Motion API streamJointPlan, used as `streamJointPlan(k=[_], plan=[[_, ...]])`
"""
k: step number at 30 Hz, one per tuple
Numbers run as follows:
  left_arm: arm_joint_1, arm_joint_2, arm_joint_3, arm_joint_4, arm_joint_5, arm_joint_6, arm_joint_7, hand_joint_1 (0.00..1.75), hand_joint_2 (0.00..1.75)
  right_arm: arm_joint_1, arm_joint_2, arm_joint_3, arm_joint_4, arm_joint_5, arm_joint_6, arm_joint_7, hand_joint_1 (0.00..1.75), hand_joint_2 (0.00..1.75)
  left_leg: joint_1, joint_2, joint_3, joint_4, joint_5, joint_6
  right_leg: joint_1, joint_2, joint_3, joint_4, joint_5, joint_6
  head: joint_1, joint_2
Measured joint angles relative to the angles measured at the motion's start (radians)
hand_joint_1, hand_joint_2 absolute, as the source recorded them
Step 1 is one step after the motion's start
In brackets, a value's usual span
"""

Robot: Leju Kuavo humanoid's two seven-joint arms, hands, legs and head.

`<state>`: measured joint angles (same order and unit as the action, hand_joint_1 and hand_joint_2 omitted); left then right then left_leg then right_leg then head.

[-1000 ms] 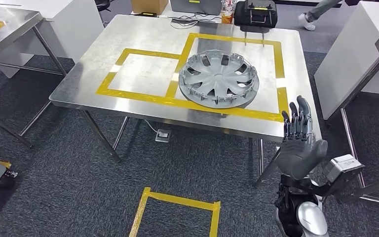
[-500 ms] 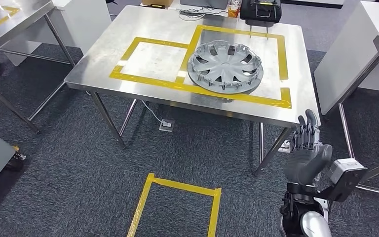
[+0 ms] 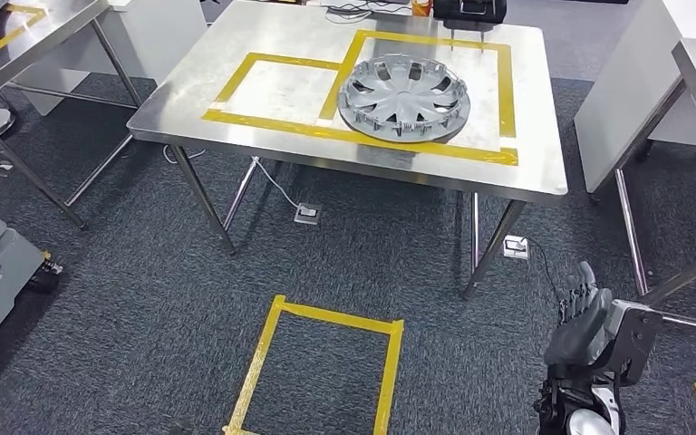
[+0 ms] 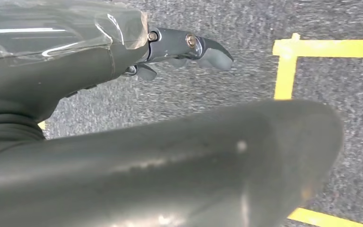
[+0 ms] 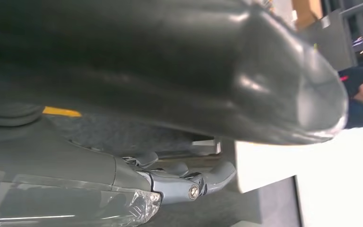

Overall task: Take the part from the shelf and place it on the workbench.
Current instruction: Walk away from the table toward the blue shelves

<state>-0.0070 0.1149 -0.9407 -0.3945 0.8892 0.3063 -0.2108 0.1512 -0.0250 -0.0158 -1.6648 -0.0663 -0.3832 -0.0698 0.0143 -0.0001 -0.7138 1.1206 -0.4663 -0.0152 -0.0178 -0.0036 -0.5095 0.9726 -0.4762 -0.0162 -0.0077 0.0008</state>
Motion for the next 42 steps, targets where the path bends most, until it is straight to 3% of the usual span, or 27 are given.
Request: streamJointPlan(k=[1, 2, 3, 4, 5, 7, 9, 11, 12, 14, 16, 17, 18, 20, 21, 23, 25, 27, 29, 31, 32, 33, 34, 36, 38, 40, 42], plan=[[-0.001, 0.001, -0.001, 0.001, 0.000, 0.000, 0.002, 0.00, 0.00, -0.001, 0.001, -0.006, 0.017, 0.001, -0.005, 0.016, 0.00, 0.00, 0.002, 0.000, -0.010, 0.067, -0.043, -0.004, 0.001, 0.000, -0.012, 0.001, 0.011, 0.000, 0.000, 0.000], [-0.003, 0.002, -0.002, 0.002, 0.000, 0.000, 0.004, 0.00, 0.00, -0.001, 0.001, -0.014, 0.043, 0.001, -0.012, 0.036, 0.00, 0.00, 0.003, 0.000, -0.012, 0.121, -0.063, -0.006, 0.001, -0.001, -0.024, 0.002, 0.021, 0.001, 0.000, 0.000], [-0.004, 0.002, -0.003, 0.002, 0.001, -0.001, 0.006, 0.00, 0.00, -0.001, 0.001, -0.024, 0.072, -0.002, -0.018, 0.054, 0.00, 0.00, 0.004, 0.000, -0.002, 0.148, -0.061, -0.007, 0.002, -0.001, -0.036, 0.004, 0.031, 0.004, 0.001, 0.000], [-0.006, 0.002, -0.004, 0.003, 0.001, -0.001, 0.007, 0.00, 0.00, 0.000, 0.002, -0.034, 0.103, -0.006, -0.023, 0.069, 0.00, 0.00, 0.005, 0.000, 0.024, 0.138, -0.042, -0.006, 0.002, -0.001, -0.049, 0.005, 0.041, 0.007, 0.003, 0.000], [-0.008, 0.002, -0.004, 0.004, 0.001, -0.001, 0.008, 0.00, 0.00, 0.000, 0.002, -0.044, 0.135, -0.010, -0.027, 0.079, 0.00, 0.00, 0.006, 0.000, 0.070, 0.091, -0.021, -0.004, 0.002, -0.001, -0.061, 0.006, 0.052, 0.011, 0.004, 0.000], [-0.013, 0.003, -0.005, 0.006, 0.001, -0.003, 0.010, 0.00, 0.00, -0.005, 0.002, -0.066, 0.196, -0.016, -0.031, 0.091, 0.00, 0.00, 0.004, -0.004, 0.174, -0.049, -0.015, 0.002, 0.004, -0.001, -0.081, 0.008, 0.070, 0.022, 0.006, 0.000], [-0.020, 0.003, -0.006, 0.008, 0.001, -0.004, 0.013, 0.00, 0.00, -0.014, 0.002, -0.087, 0.264, -0.022, -0.031, 0.102, 0.00, 0.00, -0.003, -0.008, 0.223, -0.128, -0.032, 0.012, 0.005, -0.002, -0.089, 0.005, 0.087, 0.036, 0.009, 0.000], [-0.022, 0.002, -0.007, 0.013, 0.002, -0.004, 0.015, 0.00, 0.00, -0.020, 0.003, -0.107, 0.336, -0.028, -0.030, 0.113, 0.00, 0.00, -0.007, -0.006, 0.216, -0.137, -0.021, 0.029, 0.003, -0.002, -0.092, 0.003, 0.098, 0.049, 0.011, 0.000], [-0.024, 0.002, -0.007, 0.015, 0.003, -0.004, 0.016, 0.00, 0.00, -0.022, 0.003, -0.117, 0.372, -0.031, -0.028, 0.117, 0.00, 0.00, -0.008, -0.005, 0.209, -0.140, -0.012, 0.040, 0.001, -0.002, -0.100, 0.012, 0.088, 0.051, 0.011, 0.000], [-0.027, 0.002, -0.007, 0.018, 0.004, -0.004, 0.017, 0.00, 0.00, -0.026, 0.003, -0.134, 0.438, -0.037, -0.026, 0.121, 0.00, 0.00, -0.010, -0.001, 0.187, -0.145, 0.011, 0.061, -0.001, -0.001, -0.130, 0.083, 0.023, 0.040, 0.015, 0.000], [-0.028, 0.002, -0.008, 0.019, 0.004, -0.003, 0.018, 0.00, 0.00, -0.035, 0.003, -0.152, 0.505, -0.044, -0.024, 0.126, 0.00, 0.00, -0.017, 0.000, 0.157, -0.144, 0.035, 0.071, 0.000, 0.000, -0.170, 0.216, -0.064, 0.029, 0.019, 0.000], [-0.028, 0.002, -0.008, 0.020, 0.004, -0.002, 0.018, 0.00, 0.00, -0.038, 0.003, -0.159, 0.540, -0.048, -0.021, 0.129, 0.00, 0.00, -0.022, 0.000, 0.142, -0.144, 0.046, 0.074, 0.001, 0.000, -0.180, 0.274, -0.089, 0.029, 0.020, 0.000], [-0.028, 0.002, -0.008, 0.022, 0.005, -0.002, 0.019, 0.00, 0.00, -0.042, 0.003, -0.167, 0.575, -0.051, -0.016, 0.131, 0.00, 0.00, -0.026, 0.000, 0.127, -0.143, 0.057, 0.076, 0.002, 0.000, -0.175, 0.305, -0.093, 0.033, 0.020, 0.000], [-0.028, 0.002, -0.008, 0.023, 0.006, -0.002, 0.021, 0.00, 0.00, -0.049, 0.002, -0.180, 0.644, -0.057, -0.005, 0.132, 0.00, 0.00, -0.033, -0.001, 0.101, -0.141, 0.077, 0.077, 0.009, 0.000, -0.108, 0.252, -0.058, 0.041, 0.021, 0.000], [-0.029, 0.001, -0.008, 0.024, 0.007, -0.003, 0.022, 0.00, 0.00, -0.055, 0.001, -0.185, 0.677, -0.061, 0.001, 0.132, 0.00, 0.00, -0.035, -0.001, 0.090, -0.140, 0.087, 0.078, 0.015, 0.000, -0.053, 0.181, -0.042, 0.037, 0.021, 0.000], [-0.031, -0.002, -0.008, 0.024, 0.007, -0.006, 0.023, 0.00, 0.00, -0.070, -0.005, -0.192, 0.734, -0.068, 0.009, 0.131, 0.00, 0.00, -0.038, 0.001, 0.077, -0.140, 0.106, 0.073, 0.027, -0.001, 0.043, 0.033, -0.042, 0.021, 0.020, 0.000], [-0.032, -0.003, -0.008, 0.026, 0.008, -0.011, 0.025, 0.00, 0.00, -0.080, -0.011, -0.198, 0.786, -0.073, 0.016, 0.129, 0.00, 0.00, -0.035, 0.003, 0.071, -0.143, 0.125, 0.064, 0.034, -0.002, 0.069, -0.029, -0.049, 0.009, 0.024, 0.000], [-0.031, -0.001, -0.008, 0.030, 0.011, -0.013, 0.026, 0.00, 0.00, -0.087, -0.014, -0.202, 0.835, -0.077, 0.026, 0.128, 0.00, 0.00, -0.031, 0.001, 0.063, -0.140, 0.127, 0.053, 0.030, -0.003, 0.055, -0.035, -0.028, 0.002, 0.031, 0.000], [-0.029, 0.000, -0.009, 0.034, 0.013, -0.014, 0.027, 0.00, 0.00, -0.095, -0.014, -0.202, 0.880, -0.078, 0.040, 0.128, 0.00, 0.00, -0.026, -0.001, 0.043, -0.088, 0.061, 0.038, 0.022, -0.006, 0.038, -0.041, -0.003, -0.006, 0.032, 0.000], [-0.030, 0.001, -0.009, 0.037, 0.014, -0.015, 0.027, 0.00, 0.00, -0.103, -0.014, -0.199, 0.923, -0.076, 0.057, 0.128, 0.00, 0.00, -0.013, -0.001, 0.015, 0.039, -0.044, 0.022, 0.021, -0.006, 0.015, -0.039, 0.018, -0.007, 0.030, 0.000], [-0.031, 0.001, -0.009, 0.039, 0.013, -0.015, 0.027, 0.00, 0.00, -0.106, -0.014, -0.197, 0.945, -0.075, 0.064, 0.128, 0.00, 0.00, -0.006, -0.001, 0.006, 0.104, -0.073, 0.015, 0.019, -0.007, 0.003, -0.035, 0.028, -0.003, 0.030, 0.000], [-0.033, 0.001, -0.009, 0.040, 0.013, -0.015, 0.027, 0.00, 0.00, -0.109, -0.014, -0.193, 0.965, -0.074, 0.069, 0.128, 0.00, 0.00, 0.001, -0.001, 0.007, 0.148, -0.078, 0.007, 0.017, -0.008, -0.011, -0.030, 0.037, 0.002, 0.030, 0.000], [-0.034, 0.001, -0.010, 0.041, 0.013, -0.014, 0.027, 0.00, 0.00, -0.112, -0.015, -0.191, 0.983, -0.074, 0.071, 0.126, 0.00, 0.00, 0.009, -0.001, 0.025, 0.156, -0.062, 0.000, 0.013, -0.008, -0.025, -0.023, 0.044, 0.007, 0.030, 0.000], [-0.038, 0.000, -0.011, 0.042, 0.011, -0.015, 0.027, 0.00, 0.00, -0.117, -0.017, -0.187, 1.012, -0.075, 0.074, 0.123, 0.00, 0.00, 0.023, -0.002, 0.111, 0.065, -0.023, -0.017, 0.005, -0.008, -0.055, -0.002, 0.054, 0.018, 0.029, 0.000], [-0.045, -0.001, -0.014, 0.044, 0.010, -0.018, 0.027, 0.00, 0.00, -0.122, -0.021, -0.184, 1.031, -0.078, 0.076, 0.118, 0.00, 0.00, 0.025, -0.008, 0.196, -0.060, -0.031, -0.025, 0.002, -0.008, -0.078, 0.016, 0.064, 0.033, 0.025, 0.000], [-0.050, -0.002, -0.019, 0.046, 0.008, -0.021, 0.028, 0.00, 0.00, -0.126, -0.024, -0.182, 1.047, -0.082, 0.078, 0.115, 0.00, 0.00, 0.015, -0.013, 0.216, -0.105, -0.046, -0.012, 0.001, -0.007, -0.090, 0.019, 0.080, 0.053, 0.023, 0.000], [-0.050, -0.001, -0.023, 0.049, 0.008, -0.022, 0.029, 0.00, 0.00, -0.125, -0.026, -0.181, 1.063, -0.084, 0.078, 0.114, 0.00, 0.00, 0.009, -0.009, 0.197, -0.108, -0.029, 0.017, -0.005, -0.006, -0.101, 0.018, 0.090, 0.069, 0.023, 0.000]])
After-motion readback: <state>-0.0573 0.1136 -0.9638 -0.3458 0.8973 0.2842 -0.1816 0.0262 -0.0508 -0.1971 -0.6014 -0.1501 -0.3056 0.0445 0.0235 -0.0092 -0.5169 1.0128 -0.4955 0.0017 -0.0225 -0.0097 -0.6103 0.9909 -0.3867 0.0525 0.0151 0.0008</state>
